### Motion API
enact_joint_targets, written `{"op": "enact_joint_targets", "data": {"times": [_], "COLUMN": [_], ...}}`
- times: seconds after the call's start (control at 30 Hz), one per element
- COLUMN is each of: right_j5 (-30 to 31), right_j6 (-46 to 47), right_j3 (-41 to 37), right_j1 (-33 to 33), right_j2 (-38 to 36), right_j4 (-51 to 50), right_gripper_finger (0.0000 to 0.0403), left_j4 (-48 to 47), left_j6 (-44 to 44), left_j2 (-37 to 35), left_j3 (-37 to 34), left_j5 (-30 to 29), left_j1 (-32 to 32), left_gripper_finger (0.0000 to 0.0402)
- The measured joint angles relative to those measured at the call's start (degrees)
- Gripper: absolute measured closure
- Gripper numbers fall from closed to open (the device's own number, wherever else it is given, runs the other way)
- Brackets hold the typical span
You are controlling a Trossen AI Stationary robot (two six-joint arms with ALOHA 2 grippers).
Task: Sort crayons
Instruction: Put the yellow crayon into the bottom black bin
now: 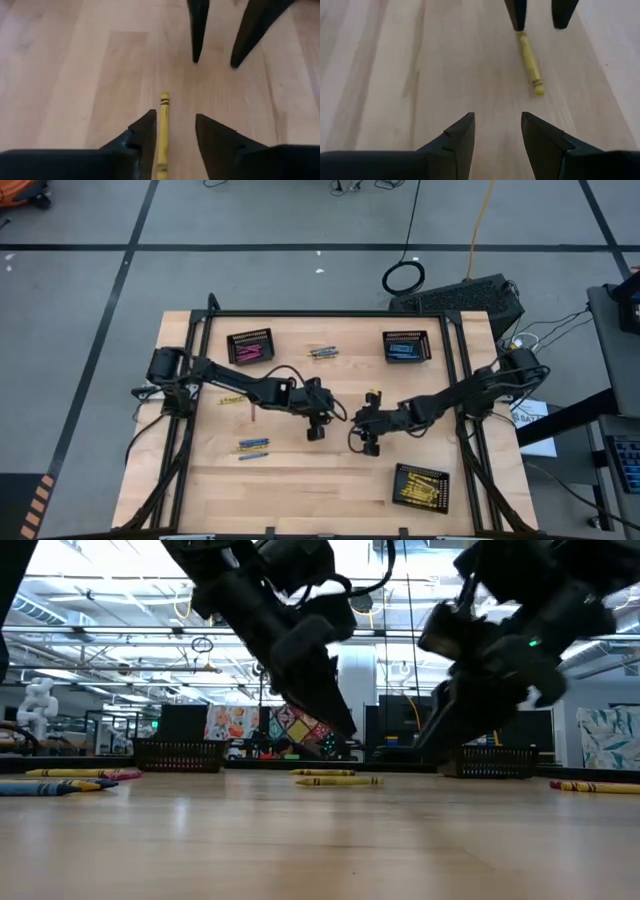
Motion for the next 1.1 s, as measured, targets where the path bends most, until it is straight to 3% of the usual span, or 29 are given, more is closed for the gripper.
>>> {"op": "enact_joint_targets", "data": {"times": [0.13, 0.27, 0.4, 0.57, 0.7, 0.9, 1.1], "right_j5": [-1.55, -1.44, -1.44, -6.77, -9.05, -8.54, -1.87], "right_j6": [-3.31, -7.21, -9.70, -9.93, -10.05, -10.53, -10.36], "right_j3": [0.00, 0.09, 1.15, 3.69, 4.76, 4.79, 4.41], "right_j1": [-1.98, -4.42, -7.28, -9.80, -10.33, -10.31, -7.46], "right_j2": [5.01, 11.59, 18.11, 21.71, 21.26, 18.82, 12.47], "right_j4": [11.49, 25.46, 32.87, 31.71, 28.32, 20.25, 10.84], "right_gripper_finger": [0.0236, 0.0217, 0.0216, 0.0238, 0.0283, 0.0386, 0.0395], "left_j4": [-10.29, -21.34, -29.53, -30.69, -28.65, -20.66, -15.36], "left_j6": [-3.06, -7.49, -17.01, -29.34, -37.90, -46.46, -46.50], "left_j2": [-4.78, -11.97, -18.31, -22.90, -23.48, -23.48, -23.48], "left_j3": [0.80, -1.04, -4.39, -9.88, -13.68, -18.87, -21.18], "left_j5": [-4.89, -19.24, -31.85, -39.69, -44.67, -49.74, -51.38], "left_j1": [-0.69, -4.94, -10.99, -18.40, -22.73, -26.36, -27.10], "left_gripper_finger": [0.0250, 0.0258, 0.0267, 0.0270, 0.0270, 0.0270, 0.0270]}}
